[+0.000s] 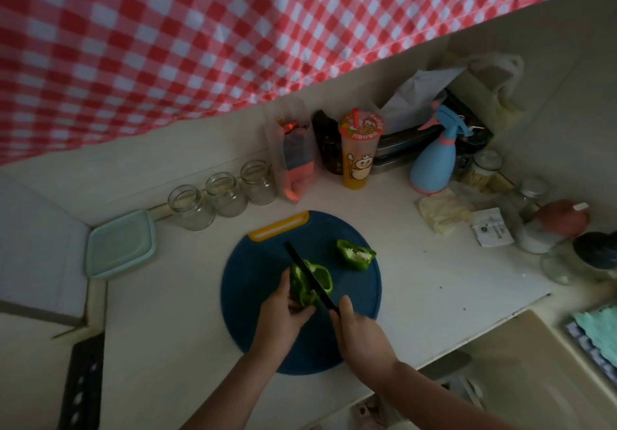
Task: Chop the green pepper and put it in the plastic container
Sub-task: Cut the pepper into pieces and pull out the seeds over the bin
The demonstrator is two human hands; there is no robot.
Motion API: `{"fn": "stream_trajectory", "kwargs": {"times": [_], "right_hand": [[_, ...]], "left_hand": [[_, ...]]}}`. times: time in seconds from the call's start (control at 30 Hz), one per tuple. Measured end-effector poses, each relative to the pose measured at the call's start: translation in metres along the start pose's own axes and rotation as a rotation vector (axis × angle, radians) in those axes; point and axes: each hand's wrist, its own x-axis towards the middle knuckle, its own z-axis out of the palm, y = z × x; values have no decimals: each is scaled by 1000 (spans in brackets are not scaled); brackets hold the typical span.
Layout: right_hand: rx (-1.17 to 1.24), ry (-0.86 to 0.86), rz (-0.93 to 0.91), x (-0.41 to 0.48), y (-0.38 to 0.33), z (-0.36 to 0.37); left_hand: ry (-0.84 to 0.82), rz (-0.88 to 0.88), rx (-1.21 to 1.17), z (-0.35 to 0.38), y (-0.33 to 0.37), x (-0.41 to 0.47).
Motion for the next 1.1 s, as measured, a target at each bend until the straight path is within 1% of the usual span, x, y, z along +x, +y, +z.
{"fn": "stream_trajectory", "kwargs": {"times": [0.17,0.33,0.4,0.53,0.6,0.67,0.77,0.8,0.83,0.97,1.1], "right_hand": [[-92,-11,18,5,-7,-1],[-186,-113,107,19,-19,2],[-188,-123,121,24,-20,5],[-138,-87,145,32,-21,7],[-107,-75,154,36,-24,6],[-71,-56,169,37,-25,5],[-71,-43,165,34,-25,6],[-80,-46,160,32,-25,6],[-86,-54,158,31,-25,6],[-42,-73,157,31,-24,-2],[19,-19,86,19,-24,-22]], "left_hand": [[23,31,19,2,-3,4],[43,32,37,8,-12,7],[43,23,30,9,-13,7],[30,44,26,8,-14,8],[50,11,-42,6,-15,6],[98,-52,-145,4,-15,5],[262,-149,-268,-7,-18,11],[283,-162,-279,-13,-21,15],[270,-151,-262,-18,-23,19],[90,-120,-179,-32,-26,27],[32,-138,-119,-35,-26,27]]}}
